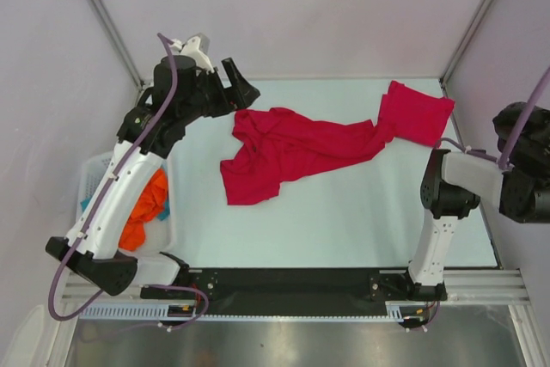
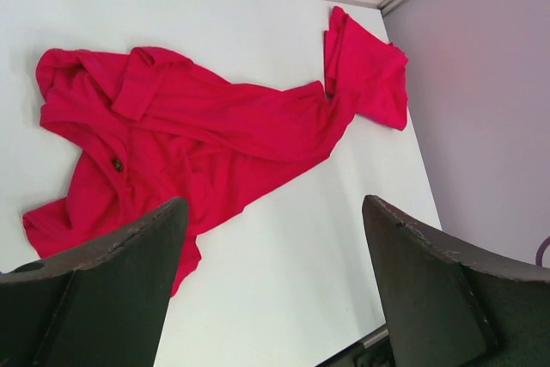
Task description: Fold and stack the t-shirts
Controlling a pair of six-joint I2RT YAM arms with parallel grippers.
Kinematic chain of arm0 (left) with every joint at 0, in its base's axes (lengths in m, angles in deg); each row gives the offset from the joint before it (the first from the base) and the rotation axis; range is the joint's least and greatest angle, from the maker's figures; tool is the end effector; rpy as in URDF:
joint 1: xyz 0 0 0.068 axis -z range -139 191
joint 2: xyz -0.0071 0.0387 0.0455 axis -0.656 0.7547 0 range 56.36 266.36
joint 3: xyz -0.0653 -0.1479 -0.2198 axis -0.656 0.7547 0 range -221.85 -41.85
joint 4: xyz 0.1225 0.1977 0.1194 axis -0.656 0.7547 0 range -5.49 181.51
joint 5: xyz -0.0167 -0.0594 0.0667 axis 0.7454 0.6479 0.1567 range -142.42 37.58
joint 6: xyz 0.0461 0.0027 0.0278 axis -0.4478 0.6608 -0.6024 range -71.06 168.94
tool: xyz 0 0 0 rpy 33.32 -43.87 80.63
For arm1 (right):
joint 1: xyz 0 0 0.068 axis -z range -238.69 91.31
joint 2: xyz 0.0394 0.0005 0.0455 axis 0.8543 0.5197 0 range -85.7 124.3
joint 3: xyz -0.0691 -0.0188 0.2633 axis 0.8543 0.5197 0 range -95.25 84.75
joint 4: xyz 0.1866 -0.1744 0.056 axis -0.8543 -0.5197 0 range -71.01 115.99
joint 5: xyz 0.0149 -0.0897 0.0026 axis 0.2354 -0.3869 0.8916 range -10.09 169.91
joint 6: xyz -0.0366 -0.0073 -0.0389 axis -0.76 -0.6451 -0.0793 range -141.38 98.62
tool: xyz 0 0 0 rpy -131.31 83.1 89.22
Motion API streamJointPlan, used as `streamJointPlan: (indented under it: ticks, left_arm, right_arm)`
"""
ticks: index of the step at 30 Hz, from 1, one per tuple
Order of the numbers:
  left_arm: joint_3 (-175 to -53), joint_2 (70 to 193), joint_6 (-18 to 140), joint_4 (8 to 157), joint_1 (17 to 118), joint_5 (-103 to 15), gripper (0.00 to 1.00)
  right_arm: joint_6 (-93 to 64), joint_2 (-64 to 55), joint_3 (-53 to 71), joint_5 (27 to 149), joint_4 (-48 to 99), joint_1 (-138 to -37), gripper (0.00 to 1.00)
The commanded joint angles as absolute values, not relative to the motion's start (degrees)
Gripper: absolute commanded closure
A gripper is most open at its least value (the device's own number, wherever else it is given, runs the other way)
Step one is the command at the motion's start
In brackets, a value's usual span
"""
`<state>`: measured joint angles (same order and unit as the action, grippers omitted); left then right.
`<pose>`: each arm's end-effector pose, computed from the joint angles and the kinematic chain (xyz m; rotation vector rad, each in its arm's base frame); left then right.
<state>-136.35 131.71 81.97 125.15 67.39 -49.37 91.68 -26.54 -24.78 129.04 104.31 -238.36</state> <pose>0.2383 -0.1203 0.4658 -0.0805 2.0167 -0.7276 0.0661 -0.0273 0.6432 0.3705 1.0665 -1.3468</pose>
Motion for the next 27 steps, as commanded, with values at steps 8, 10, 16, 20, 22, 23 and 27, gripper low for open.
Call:
streamJointPlan:
  ticks: [8,10,16,20,22,23,27]
  left_arm:
    - [-140.8,133.3,82.8,125.5,69.7,-51.8,0.12]
    - [-141.1,133.5,82.6,125.6,69.6,-51.7,0.12]
    - [-141.6,134.0,82.5,125.6,69.8,-51.7,0.12]
    - [-141.5,134.0,82.4,125.6,69.8,-52.3,0.12]
    - [-141.4,134.4,82.8,125.5,69.8,-52.3,0.12]
    - [-141.3,134.5,82.9,125.2,70.0,-52.3,0.12]
    - [-141.3,135.1,83.1,125.1,70.7,-52.3,0.12]
  right_arm:
    - [134.2,-8.9,-70.0,111.6,118.1,-240.5,0.0]
    - [133.8,4.3,-85.9,91.6,117.7,-240.4,0.0]
    - [135.3,3.1,-91.8,89.4,119.1,-240.4,0.0]
    - [136.7,3.5,-91.8,81.8,119.2,-240.5,0.0]
    - [137.4,3.6,-91.8,77.5,119.0,-240.4,0.0]
    - [137.6,3.3,-91.9,75.4,119.1,-240.4,0.0]
    - [137.6,2.6,-91.8,58.5,118.8,-240.5,0.0]
